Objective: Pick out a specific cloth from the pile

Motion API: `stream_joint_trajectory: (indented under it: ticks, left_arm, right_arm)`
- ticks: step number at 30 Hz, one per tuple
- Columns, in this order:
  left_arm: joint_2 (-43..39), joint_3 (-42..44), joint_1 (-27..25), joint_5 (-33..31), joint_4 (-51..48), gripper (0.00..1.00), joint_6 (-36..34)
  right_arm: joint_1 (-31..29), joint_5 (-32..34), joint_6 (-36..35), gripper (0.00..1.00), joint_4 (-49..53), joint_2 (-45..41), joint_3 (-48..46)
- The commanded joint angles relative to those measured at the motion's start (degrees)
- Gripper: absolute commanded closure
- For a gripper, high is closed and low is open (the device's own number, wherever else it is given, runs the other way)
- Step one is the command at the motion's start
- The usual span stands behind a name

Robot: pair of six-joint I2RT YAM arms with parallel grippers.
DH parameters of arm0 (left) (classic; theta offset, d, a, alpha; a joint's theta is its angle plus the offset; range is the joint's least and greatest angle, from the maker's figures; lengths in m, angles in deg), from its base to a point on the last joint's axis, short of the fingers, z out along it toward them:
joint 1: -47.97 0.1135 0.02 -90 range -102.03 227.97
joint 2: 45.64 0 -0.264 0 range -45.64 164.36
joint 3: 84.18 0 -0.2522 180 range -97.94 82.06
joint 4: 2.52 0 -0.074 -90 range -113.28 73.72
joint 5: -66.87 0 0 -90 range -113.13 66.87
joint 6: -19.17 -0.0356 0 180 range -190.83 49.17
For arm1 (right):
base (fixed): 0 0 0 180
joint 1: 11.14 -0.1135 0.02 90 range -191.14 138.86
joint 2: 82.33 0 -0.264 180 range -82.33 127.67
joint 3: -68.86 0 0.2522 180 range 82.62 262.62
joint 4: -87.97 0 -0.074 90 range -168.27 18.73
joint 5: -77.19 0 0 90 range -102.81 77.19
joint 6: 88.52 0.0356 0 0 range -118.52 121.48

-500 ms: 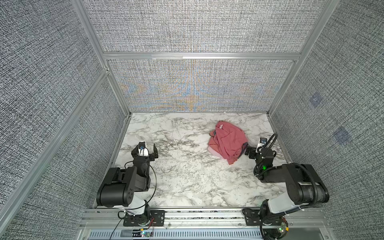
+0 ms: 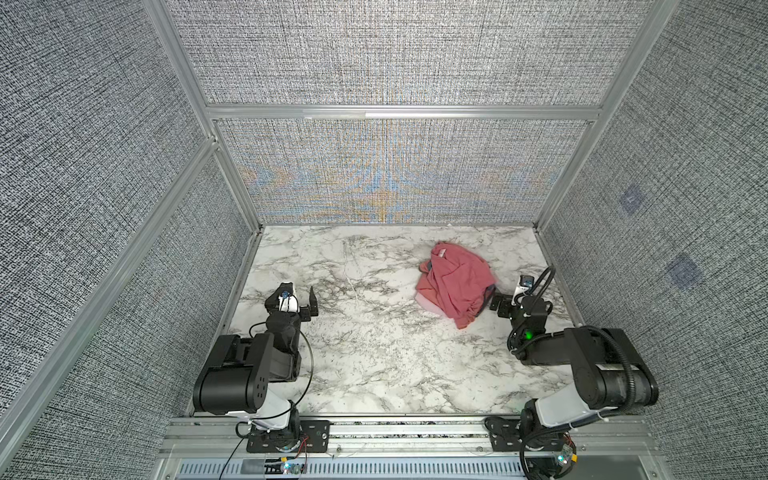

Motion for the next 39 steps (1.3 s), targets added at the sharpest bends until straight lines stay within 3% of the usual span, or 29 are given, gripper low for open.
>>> stream_joint_trajectory:
  ticks: [1,14,16,21,23,26,30,34,39]
  left_arm:
    - [-0.03,-0.08,-0.01,0.97,0.6,0.01,-0.48]
    - [0.06,-0.33,0.05,0.97,0.29,0.01,-0.39]
    - [-0.02,-0.26,0.01,0.92,0.34,0.1,-0.44]
    - [-2.27,-0.74,-0.1,-1.81,-2.12,0.23,-0.13]
    - [-7.72,-2.23,-0.4,-4.71,-9.85,0.26,0.25]
    - [-15.99,-4.94,-1.03,-4.21,-20.99,0.31,0.36]
    - [-22.35,-9.81,-2.3,-7.34,-33.9,0.34,8.39]
    - [-24.24,-16.37,-4.62,-7.57,-48.02,0.34,14.86]
    - [-23.62,-21.56,-6.53,-5.89,-58.73,0.35,20.06]
  right_arm:
    - [0.05,-0.09,-0.09,0.01,-1.57,-0.07,0.17]
    - [0.06,-0.18,0.0,0.0,-1.39,-0.06,0.33]
    - [0.06,-0.18,0.03,0.01,-1.41,0.01,0.26]
    - [-0.3,1.2,-0.34,0.02,-1.76,-0.53,-0.04]
    - [-1.88,4.98,-1.15,0.04,3.26,-4.28,1.15]
    - [-5.3,11.2,-1.44,0.14,20.38,-12.4,7.71]
    - [-10.55,9.94,2.35,0.28,43.48,-19.05,18.98]
    - [-20.46,9.1,4.08,0.33,56.28,-20.08,25.58]
    - [-32.25,7.93,7.54,0.38,63.48,-14.93,29.56]
